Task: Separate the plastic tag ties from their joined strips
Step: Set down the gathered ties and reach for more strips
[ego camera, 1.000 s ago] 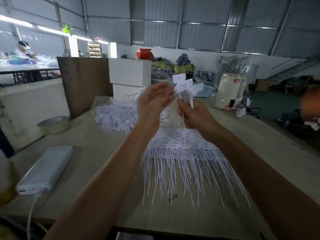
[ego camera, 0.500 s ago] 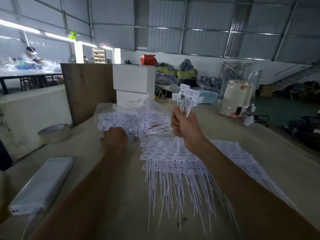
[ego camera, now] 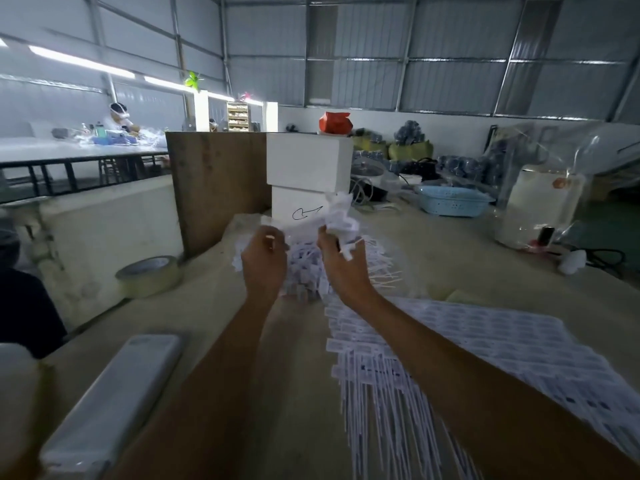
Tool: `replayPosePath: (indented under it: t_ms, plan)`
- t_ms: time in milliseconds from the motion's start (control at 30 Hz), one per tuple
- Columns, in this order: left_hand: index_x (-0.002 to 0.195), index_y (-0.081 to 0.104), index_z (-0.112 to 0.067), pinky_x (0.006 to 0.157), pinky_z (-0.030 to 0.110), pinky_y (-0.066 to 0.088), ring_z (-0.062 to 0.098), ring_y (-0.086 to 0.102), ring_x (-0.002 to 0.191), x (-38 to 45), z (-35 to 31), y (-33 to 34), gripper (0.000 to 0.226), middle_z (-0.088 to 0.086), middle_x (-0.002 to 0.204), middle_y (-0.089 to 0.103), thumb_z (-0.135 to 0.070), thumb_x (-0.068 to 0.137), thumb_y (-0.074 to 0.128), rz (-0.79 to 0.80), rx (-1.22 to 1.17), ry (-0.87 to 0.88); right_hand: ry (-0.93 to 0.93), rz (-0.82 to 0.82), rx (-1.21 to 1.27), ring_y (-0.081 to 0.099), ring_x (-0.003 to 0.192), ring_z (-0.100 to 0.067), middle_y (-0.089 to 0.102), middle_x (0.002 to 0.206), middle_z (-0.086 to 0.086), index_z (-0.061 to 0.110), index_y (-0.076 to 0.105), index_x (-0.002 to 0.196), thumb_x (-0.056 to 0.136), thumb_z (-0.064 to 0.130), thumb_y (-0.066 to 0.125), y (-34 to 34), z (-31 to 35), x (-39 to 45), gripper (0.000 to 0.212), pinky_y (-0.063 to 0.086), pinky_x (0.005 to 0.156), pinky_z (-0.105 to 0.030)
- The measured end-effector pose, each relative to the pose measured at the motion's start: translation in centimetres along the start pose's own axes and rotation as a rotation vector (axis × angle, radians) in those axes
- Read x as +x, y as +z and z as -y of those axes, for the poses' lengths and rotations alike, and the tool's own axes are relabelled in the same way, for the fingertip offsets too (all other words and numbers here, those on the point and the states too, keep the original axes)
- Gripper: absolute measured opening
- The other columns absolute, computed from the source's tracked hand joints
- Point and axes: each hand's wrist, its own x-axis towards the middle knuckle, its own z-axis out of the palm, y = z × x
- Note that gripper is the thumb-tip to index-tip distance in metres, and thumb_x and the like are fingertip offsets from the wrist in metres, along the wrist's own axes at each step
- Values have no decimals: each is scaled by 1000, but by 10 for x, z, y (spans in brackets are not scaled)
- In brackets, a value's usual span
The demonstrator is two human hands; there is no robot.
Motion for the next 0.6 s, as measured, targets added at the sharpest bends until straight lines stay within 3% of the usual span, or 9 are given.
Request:
replayPosePath:
  t_ms: [33,67,133,233,300,367,433,533,600]
  plan:
    - [88,65,-4,62,18,52,-1,62,60,12,-5,-5,15,-10,66,62,-4,97,53,-32,-85,-15,-105,129,-226,63,61,-2,67,67,14,18,60,81,91,5,63,-1,-6,3,16,48,56,-21]
    - [86,66,-3,57,8,45,-8,59,56,25,-12,-10,16,-15,61,59,-2,95,53,-67,-76,-9,-235,226,-478,70,77,-15,74,84,6,12,67,93,84,1,65,-3,-13,8,13,52,66,-27]
    - [81,69,-7,55,7,42,-8,57,52,48,-20,-17,21,-15,57,57,-6,94,54,-124,-13,4,-435,398,-899,68,94,-36,73,106,-13,7,67,111,79,8,68,-5,-31,25,32,53,76,-38]
    - [81,70,-15,58,24,47,0,57,55,69,-26,-19,21,-8,64,63,-21,96,57,-98,-13,104,-216,517,-1163,64,103,-35,67,116,-11,16,52,121,91,29,59,-9,-54,51,34,48,79,-39]
    - [98,69,-20,59,28,50,6,63,68,74,-26,-18,18,-4,80,68,-37,91,67,88,0,93,-87,507,-1181,63,105,-37,64,118,-14,16,46,127,95,41,55,-16,-69,68,41,48,80,-41]
    - [123,60,-21,62,13,47,13,60,85,70,-20,-12,53,0,102,62,-41,79,81,323,58,67,3,564,-1200,61,109,-40,59,123,-19,14,41,135,97,43,54,-13,-75,82,50,49,85,-44]
    - [134,50,-15,59,2,41,9,53,87,65,-10,-6,76,0,107,50,-27,70,89,428,60,64,33,619,-1237,58,115,-40,53,132,-18,16,35,143,98,41,54,-6,-77,94,55,50,93,-46]
    - [113,64,-10,50,10,45,7,52,69,64,-4,1,43,-1,88,54,-9,76,84,473,3,75,19,592,-1280,57,117,-31,53,131,-13,11,43,136,96,33,56,13,-70,98,48,45,91,-34]
    - [86,72,-13,60,25,54,16,61,67,64,-3,7,18,2,76,66,3,77,77,513,42,191,68,577,-1415,62,105,-23,63,112,-14,3,57,118,98,27,53,40,-76,94,32,49,87,-29]
